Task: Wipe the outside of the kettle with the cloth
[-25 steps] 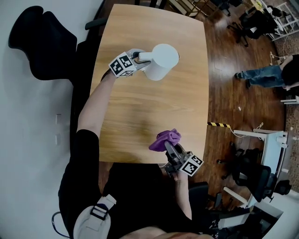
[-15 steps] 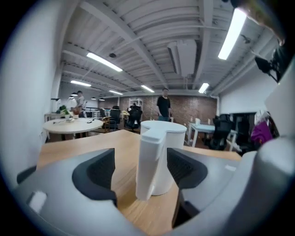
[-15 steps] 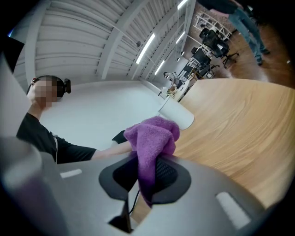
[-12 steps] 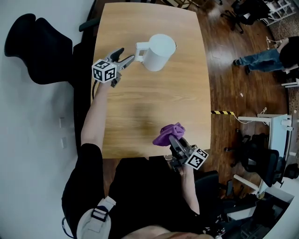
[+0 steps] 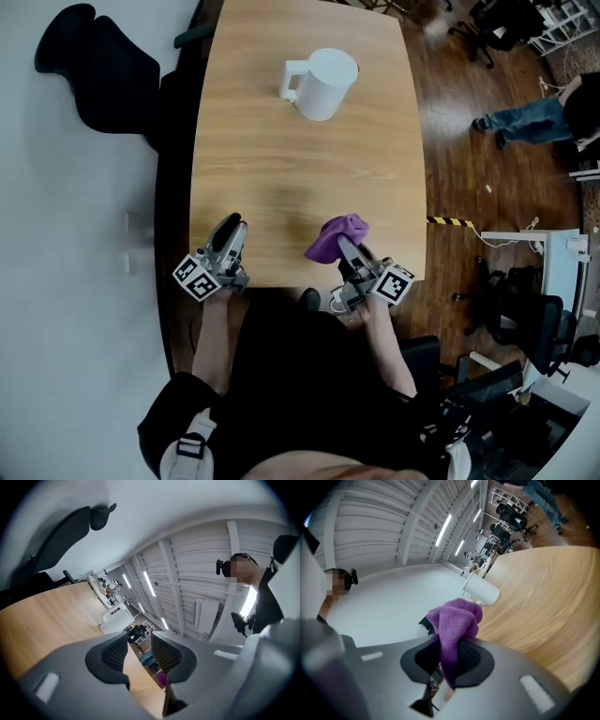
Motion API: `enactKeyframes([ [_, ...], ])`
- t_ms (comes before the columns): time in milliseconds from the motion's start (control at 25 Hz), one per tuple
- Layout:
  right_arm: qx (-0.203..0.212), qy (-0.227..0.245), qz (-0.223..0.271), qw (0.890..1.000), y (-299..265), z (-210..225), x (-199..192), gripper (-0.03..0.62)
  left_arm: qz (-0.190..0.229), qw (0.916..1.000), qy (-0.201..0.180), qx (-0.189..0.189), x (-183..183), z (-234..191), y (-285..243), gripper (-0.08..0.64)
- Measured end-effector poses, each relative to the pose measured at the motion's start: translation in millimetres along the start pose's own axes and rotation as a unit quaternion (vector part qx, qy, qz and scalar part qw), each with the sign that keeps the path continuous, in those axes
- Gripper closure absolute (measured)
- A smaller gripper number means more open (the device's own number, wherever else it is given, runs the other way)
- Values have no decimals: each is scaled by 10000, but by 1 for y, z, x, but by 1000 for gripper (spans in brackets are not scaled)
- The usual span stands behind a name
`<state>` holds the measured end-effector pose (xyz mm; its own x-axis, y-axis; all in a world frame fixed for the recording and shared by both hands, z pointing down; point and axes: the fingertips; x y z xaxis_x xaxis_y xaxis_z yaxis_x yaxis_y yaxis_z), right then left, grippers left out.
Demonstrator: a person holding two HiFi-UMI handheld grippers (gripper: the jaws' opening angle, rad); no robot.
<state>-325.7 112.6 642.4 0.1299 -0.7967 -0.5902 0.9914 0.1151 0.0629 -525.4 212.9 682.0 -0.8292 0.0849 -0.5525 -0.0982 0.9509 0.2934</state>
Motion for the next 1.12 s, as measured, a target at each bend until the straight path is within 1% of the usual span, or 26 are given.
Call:
enactKeyframes([
  [40, 248, 102, -27, 9996, 1, -18, 1, 545, 39, 10000, -41, 37, -7, 19, 16, 560],
  [80, 387, 123, -53, 9992, 8, -29, -2, 545, 113, 9998, -149, 58, -13, 38, 29, 560],
  [160, 552, 73, -92, 9984, 32, -43, -13, 545, 342, 9979, -539, 81, -16, 79, 46, 560],
  [280, 950, 114, -32, 9954, 76, -77, -26, 545, 641, 9907, -1200, 35, -20, 153, 56, 560],
  [360, 1403, 259, 68, 9897, 94, -99, -33, 545, 733, 9836, -1643, -106, -27, 202, 61, 560],
  [400, 1530, 268, 74, 9878, 98, -101, -38, 545, 784, 9786, -1900, -136, -32, 221, 63, 560],
  [440, 1541, 205, 31, 9878, 103, -96, -41, 545, 819, 9722, -2192, -110, -40, 237, 63, 560],
  [480, 1448, 76, -47, 9894, 112, -89, -44, 546, 796, 9642, -2531, -28, -55, 252, 60, 560],
  [520, 1335, -48, -126, 9910, 126, -85, -43, 546, 698, 9543, -2904, 82, -75, 267, 54, 560],
  [560, 1324, -62, -169, 9910, 143, -88, -38, 546, 556, 9436, -3258, 180, -99, 283, 47, 560],
  [600, 1410, 13, -160, 9899, 161, -97, -31, 546, 422, 9341, -3537, 231, -120, 300, 40, 560],
  [640, 1509, 83, -111, 9885, 179, -107, -25, 546, 342, 9275, -3715, 229, -136, 317, 36, 560],
  [680, 1577, 103, -48, 9874, 196, -114, -22, 546, 337, 9239, -3806, 193, -147, 334, 33, 560],
  [800, 1651, -25, 73, 9863, 238, -124, -20, 546, 562, 9184, -3916, 55, -166, 381, 30, 560],
  [920, 1756, 14, 140, 9844, 245, -133, -18, 546, 570, 9118, -4065, -23, -170, 401, 30, 560],
  [1000, 1876, 206, 181, 9819, 242, -142, -13, 546, 420, 9077, -4174, -51, -175, 401, 28, 560],
  [1040, 1949, 347, 231, 9799, 243, -146, -7, 546, 271, 9052, -4240, -86, -181, 398, 27, 560],
  [1120, 2043, 441, 436, 9769, 254, -153, 4, 545, -111, 8998, -4357, -190, -197, 396, 24, 560],
])
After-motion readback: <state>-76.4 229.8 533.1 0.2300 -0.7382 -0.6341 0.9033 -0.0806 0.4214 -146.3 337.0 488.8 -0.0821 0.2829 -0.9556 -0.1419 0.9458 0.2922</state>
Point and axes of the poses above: the fingertips, and each gripper's own axes: y backward along the fingers, z to its right, x out of its top, and after that the axes turned 7 degrees about x, right-handed
